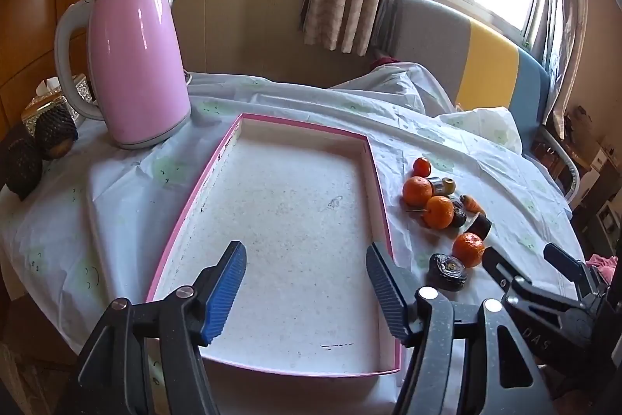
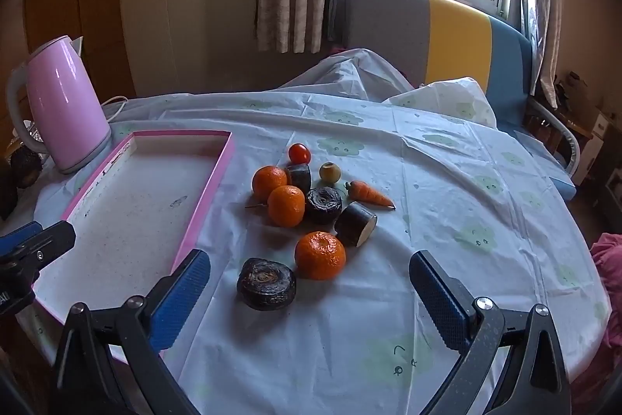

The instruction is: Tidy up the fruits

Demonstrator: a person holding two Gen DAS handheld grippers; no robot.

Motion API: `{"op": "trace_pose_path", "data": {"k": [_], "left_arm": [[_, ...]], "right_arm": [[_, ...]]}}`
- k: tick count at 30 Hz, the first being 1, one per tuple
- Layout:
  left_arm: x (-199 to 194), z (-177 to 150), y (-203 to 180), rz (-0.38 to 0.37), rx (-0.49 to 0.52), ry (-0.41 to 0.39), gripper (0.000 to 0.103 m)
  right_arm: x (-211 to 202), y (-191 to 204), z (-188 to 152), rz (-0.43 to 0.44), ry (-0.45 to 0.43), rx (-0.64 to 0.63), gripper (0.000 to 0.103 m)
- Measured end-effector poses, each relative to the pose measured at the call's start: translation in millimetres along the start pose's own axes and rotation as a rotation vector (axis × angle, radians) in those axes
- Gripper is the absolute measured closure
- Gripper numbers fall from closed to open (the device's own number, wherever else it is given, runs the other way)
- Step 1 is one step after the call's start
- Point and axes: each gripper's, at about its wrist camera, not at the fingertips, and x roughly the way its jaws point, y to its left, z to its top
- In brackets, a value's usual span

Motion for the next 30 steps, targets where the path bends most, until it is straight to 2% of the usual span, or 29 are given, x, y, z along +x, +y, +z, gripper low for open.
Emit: {"op": "trace_pose_path", "data": {"k": [6,11,30], "left_arm": [[1,-2,-6,-0.012,0.021,0.012,0.037],[3,-2,-8,0.008,0.048,0.021,0.036],[-8,-2,-2,0.029,0.066,-0.021,0.036]], "right_arm": [[4,-22,0,-0.032,0.011,0.049,0.000],[6,-28,-6,-0.042,0.013,0.063,0.000],[-4,-9,-12,0.004,-0.014,0.002,0.000]]}}
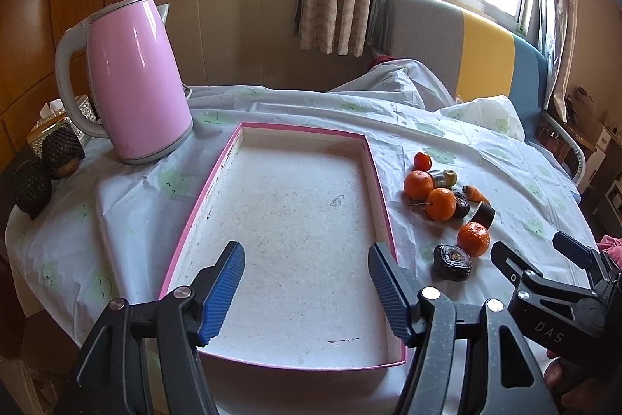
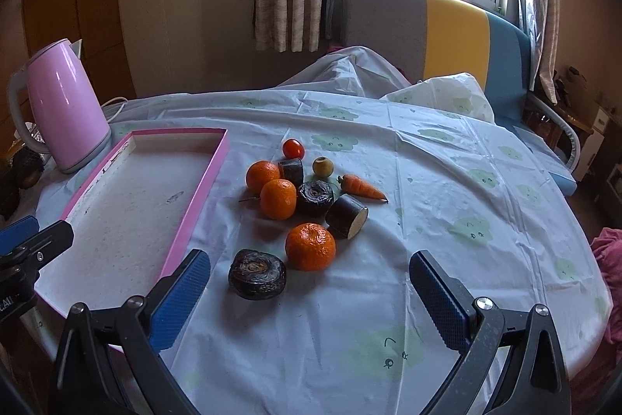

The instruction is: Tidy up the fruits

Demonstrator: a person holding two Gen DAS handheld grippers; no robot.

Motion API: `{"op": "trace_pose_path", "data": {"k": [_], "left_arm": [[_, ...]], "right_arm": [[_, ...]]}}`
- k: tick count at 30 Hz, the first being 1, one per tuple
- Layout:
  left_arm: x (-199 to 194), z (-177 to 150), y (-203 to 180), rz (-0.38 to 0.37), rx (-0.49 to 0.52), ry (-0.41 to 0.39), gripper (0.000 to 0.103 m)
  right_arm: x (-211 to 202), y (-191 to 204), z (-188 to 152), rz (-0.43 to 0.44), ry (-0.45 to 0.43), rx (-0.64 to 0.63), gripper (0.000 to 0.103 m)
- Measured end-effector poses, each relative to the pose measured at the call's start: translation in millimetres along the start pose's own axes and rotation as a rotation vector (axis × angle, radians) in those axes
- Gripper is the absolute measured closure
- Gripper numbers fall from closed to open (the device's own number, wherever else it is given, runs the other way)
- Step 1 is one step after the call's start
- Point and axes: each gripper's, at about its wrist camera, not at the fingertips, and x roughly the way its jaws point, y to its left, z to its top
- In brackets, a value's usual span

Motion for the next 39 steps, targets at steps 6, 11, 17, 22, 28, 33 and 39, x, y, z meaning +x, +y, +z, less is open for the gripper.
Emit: {"op": "trace_pose_path", "data": {"k": [6,11,17,22,28,33,39], "left_arm": [[-2,0,0,-0.007,-0.002,-0.003,0.036],[-3,0,-2,-0.012,0.004,-0.008,0.036],[-5,0,-4,-0.013,0.013,-0.010,0.036],[-5,0,-7,-0.017,0.021,-0.009,0.036],[-2,0,-12,-0.036,0.036,0.005,0.036],[4,0,-22,-0.079,0.070,0.042,0.036],[18,-2,-40,-0.193,0.111,0.127,0.036]], "right_arm": [[-3,-2,1,0.006,-0.006,0.009,0.000],[-5,-5,1,0.009,-0.008,0.019,0.000],[-7,-8,1,0.008,-0.019,0.024,0.000],[-6,-12,1,0.006,-0.020,0.028,0.000],[-4,-18,0,0.011,-0.006,0.037,0.000],[2,-29,-2,0.010,0.016,0.057,0.000],[10,-58,-5,-0.010,0.047,0.119,0.012]]}}
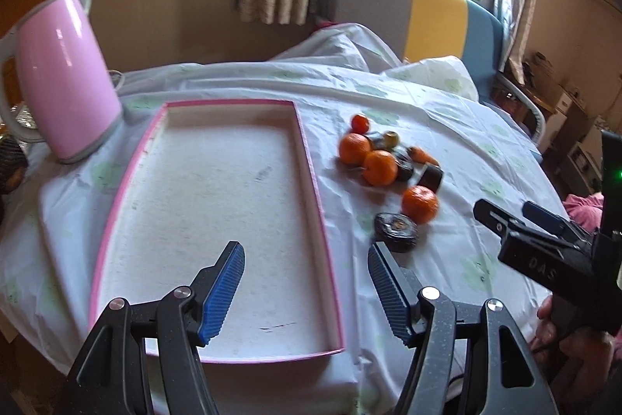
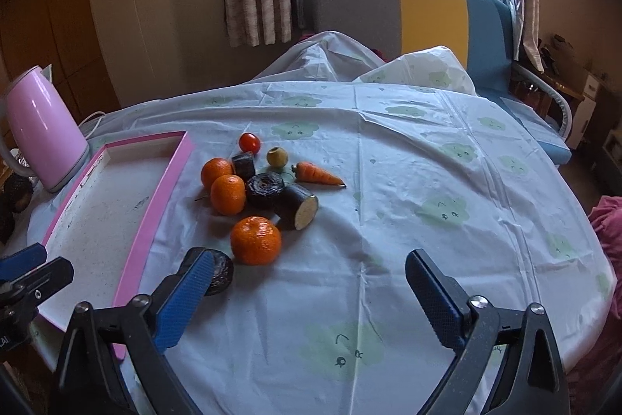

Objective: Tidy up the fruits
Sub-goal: 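Drop the dark round vegetable in the tray with left gripper while right grasps a mandarin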

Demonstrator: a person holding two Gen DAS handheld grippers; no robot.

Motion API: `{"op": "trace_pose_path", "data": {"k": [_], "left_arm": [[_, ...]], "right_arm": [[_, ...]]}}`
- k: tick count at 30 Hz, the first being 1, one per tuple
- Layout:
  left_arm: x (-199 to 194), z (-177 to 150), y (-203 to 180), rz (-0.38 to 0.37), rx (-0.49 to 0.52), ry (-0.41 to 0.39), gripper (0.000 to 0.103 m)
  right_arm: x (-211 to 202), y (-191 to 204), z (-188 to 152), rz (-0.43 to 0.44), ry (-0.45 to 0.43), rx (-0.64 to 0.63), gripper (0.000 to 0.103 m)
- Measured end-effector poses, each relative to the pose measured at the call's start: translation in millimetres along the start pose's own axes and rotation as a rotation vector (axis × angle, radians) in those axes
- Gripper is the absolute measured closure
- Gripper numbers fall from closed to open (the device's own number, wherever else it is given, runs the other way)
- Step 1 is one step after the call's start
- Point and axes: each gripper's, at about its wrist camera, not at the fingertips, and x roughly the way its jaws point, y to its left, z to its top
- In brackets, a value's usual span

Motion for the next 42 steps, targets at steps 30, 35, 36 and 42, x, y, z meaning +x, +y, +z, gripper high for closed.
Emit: {"op": "trace_pose_path", "data": {"k": [30,35,36,42], "left_arm": [[96,13,-76,-0.137,0.251,0.176,0.055],[72,14,-64,-0.153,0.214,0.130,0.055],[66,14,-61,-0.154,0.206,0.118,0.055],[34,23,-27,-0.111,0.120,0.037,0.055]], "right_arm": [[33,-47,1,0.125,0.110,0.114,0.056],[44,-30,6,0.238,0.141,0.103,0.056],[47,-25,8,0.256,0.144,0.099,0.056],[68,4,15,0.303,0.190,0.052,0.055]]}}
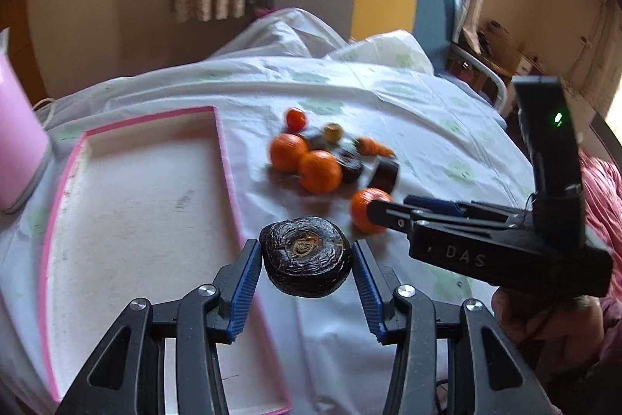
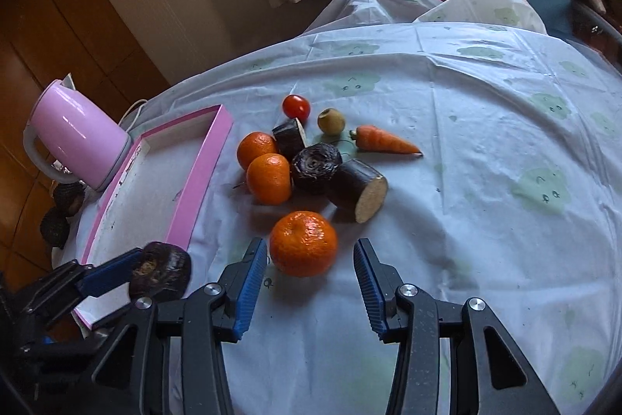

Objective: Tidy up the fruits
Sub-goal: 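Drop the dark round vegetable in the tray with left gripper while right grasps a mandarin, then carry the mandarin into the tray and open the right gripper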

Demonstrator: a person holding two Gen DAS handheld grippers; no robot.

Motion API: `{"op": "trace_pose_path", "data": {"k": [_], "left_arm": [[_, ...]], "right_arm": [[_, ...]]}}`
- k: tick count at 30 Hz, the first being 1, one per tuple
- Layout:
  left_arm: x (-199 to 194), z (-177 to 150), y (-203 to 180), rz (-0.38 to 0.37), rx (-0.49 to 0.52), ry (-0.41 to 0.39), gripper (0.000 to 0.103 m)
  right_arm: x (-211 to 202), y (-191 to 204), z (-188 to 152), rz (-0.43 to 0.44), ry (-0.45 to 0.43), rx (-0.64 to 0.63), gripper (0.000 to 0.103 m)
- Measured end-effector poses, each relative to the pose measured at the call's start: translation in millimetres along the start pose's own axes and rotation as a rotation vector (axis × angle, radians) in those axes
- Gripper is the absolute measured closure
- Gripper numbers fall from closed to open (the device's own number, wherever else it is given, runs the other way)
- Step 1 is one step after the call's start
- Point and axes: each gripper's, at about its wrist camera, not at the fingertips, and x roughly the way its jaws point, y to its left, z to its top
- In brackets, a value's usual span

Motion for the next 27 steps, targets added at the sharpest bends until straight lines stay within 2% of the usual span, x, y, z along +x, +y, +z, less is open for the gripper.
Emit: {"op": "trace_pose_path", "data": {"k": [6,9,11,14,21,27], "left_arm": [[-7,-2,51,0.138,-0.134,-0.008,0.055],[-5,-8,76,0.210,-0.197,0.009,0.055],[-5,-14,88,0.240,-0.229,0.015,0.054],[-9,-21,96,0.256,-0.262,0.011,0.054],[-16,-29,94,0.259,-0.281,0.005,0.054],[-31,-30,93,0.276,-0.281,-0.036,0.054]], "right_arm": [[22,14,3,-0.070,0.046,-0.055,0.054],[31,18,1,-0.121,0.068,-0.087,0.060],[32,21,-2,-0.138,0.067,-0.107,0.060],[32,25,-3,-0.164,0.062,-0.139,0.060],[28,28,-8,-0.140,0.061,-0.141,0.060],[22,37,-16,-0.120,0.059,-0.162,0.061]]}}
